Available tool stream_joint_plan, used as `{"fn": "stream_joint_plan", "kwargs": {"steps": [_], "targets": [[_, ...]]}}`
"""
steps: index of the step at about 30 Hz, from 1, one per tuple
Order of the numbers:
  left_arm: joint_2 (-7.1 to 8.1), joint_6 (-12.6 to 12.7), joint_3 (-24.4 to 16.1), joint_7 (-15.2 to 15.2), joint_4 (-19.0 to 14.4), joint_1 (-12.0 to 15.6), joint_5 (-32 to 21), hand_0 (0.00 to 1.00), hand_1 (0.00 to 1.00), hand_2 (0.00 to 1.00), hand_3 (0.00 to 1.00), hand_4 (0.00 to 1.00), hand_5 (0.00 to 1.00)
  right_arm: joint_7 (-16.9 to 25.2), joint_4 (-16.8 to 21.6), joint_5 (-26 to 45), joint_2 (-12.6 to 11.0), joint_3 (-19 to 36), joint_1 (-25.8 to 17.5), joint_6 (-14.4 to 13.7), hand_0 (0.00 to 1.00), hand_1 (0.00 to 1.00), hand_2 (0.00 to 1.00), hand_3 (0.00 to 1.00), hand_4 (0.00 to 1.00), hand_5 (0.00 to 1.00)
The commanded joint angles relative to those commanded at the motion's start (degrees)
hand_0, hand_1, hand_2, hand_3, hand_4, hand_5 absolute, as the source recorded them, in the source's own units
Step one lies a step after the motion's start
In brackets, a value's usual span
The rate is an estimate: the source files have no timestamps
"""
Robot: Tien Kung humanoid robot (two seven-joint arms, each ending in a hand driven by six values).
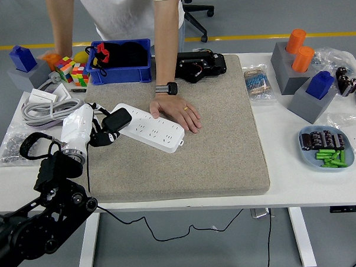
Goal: Press the white button,pick up the black plug,place it near the board,insert it into the board
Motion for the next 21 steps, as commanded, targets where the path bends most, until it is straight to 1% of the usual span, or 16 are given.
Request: {"fn": "stream_joint_plan", "kwargs": {"steps": [3, 9, 12, 15, 21], "targets": [[-0.16, 0.21, -0.01, -0.19, 0.20, -0.29, -0.88, 0.218, 0.174, 0.200, 0.472, 0.645, 0.002, -0.03, 0.00, -0.06, -0.03, -0.07, -0.03, -0.01, 0.624, 0.596, 0.589, 0.579, 0.647, 0.389], [-0.51, 0.74, -0.12, -1.39, 1.32, -0.68, -6.80, 0.215, 0.171, 0.198, 0.469, 0.646, 0.002, -0.02, 0.00, 0.06, -0.07, -0.40, -0.01, 0.00, 0.624, 0.596, 0.589, 0.578, 0.647, 0.390], [-0.57, 0.92, -0.08, -1.69, 1.39, -0.67, -8.00, 0.212, 0.170, 0.196, 0.463, 0.649, 0.002, -0.01, 0.00, 0.11, -0.11, -0.49, 0.00, 0.00, 0.624, 0.595, 0.587, 0.577, 0.646, 0.388], [-0.63, 1.10, -0.28, -2.21, 1.26, -0.72, -10.71, 0.212, 0.170, 0.196, 0.463, 0.649, 0.002, -0.01, 0.00, 0.15, -0.15, -0.66, -0.05, -0.01, 0.624, 0.595, 0.587, 0.577, 0.646, 0.388], [-0.98, 1.61, -0.66, -2.70, 1.16, -1.35, -12.63, 0.208, 0.169, 0.196, 0.455, 0.650, 0.002, -0.02, 0.00, 0.23, -0.15, -0.78, -0.01, -0.01, 0.624, 0.595, 0.587, 0.578, 0.646, 0.386]]}}
